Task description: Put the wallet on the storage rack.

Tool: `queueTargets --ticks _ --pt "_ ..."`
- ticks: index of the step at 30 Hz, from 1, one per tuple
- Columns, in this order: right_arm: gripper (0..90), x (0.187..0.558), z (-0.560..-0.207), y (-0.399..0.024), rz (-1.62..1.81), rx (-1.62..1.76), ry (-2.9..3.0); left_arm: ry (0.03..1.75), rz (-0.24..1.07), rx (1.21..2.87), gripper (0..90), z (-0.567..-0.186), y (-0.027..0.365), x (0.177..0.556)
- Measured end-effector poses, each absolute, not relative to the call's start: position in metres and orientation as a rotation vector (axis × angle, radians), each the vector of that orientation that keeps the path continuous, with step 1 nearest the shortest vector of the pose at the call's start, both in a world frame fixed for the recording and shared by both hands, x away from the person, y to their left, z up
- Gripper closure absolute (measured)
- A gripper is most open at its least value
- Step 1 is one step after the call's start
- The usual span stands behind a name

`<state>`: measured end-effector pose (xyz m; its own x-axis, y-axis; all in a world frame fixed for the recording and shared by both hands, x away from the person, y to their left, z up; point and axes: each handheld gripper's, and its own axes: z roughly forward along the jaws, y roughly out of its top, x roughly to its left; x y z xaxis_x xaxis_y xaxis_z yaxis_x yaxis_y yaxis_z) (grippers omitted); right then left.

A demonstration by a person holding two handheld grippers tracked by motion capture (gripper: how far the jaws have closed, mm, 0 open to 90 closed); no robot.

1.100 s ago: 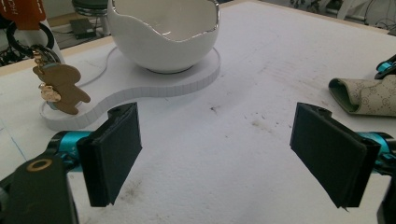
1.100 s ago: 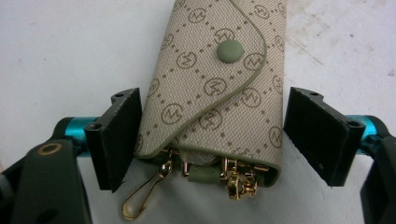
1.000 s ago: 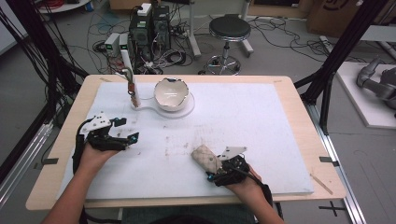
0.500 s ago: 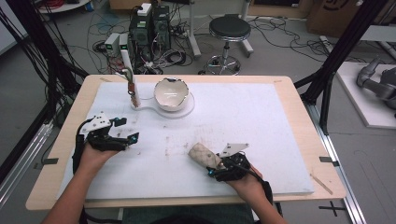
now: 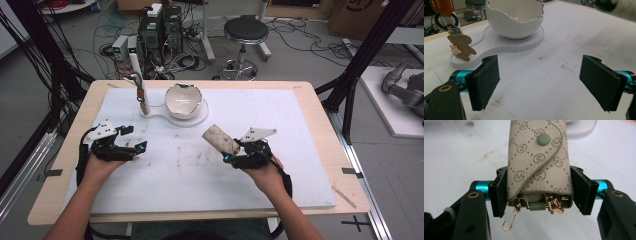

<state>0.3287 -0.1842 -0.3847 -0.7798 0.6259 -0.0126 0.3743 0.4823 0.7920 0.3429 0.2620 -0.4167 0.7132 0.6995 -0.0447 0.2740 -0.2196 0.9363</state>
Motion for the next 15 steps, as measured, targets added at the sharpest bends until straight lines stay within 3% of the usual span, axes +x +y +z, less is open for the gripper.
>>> queueTargets --ticks 15 --pt "38.1 0.390 -0.339 -0.129 1.087 0.760 2.460 0.773 0.485 1.791 16.3 -0.415 0.266 0.343"
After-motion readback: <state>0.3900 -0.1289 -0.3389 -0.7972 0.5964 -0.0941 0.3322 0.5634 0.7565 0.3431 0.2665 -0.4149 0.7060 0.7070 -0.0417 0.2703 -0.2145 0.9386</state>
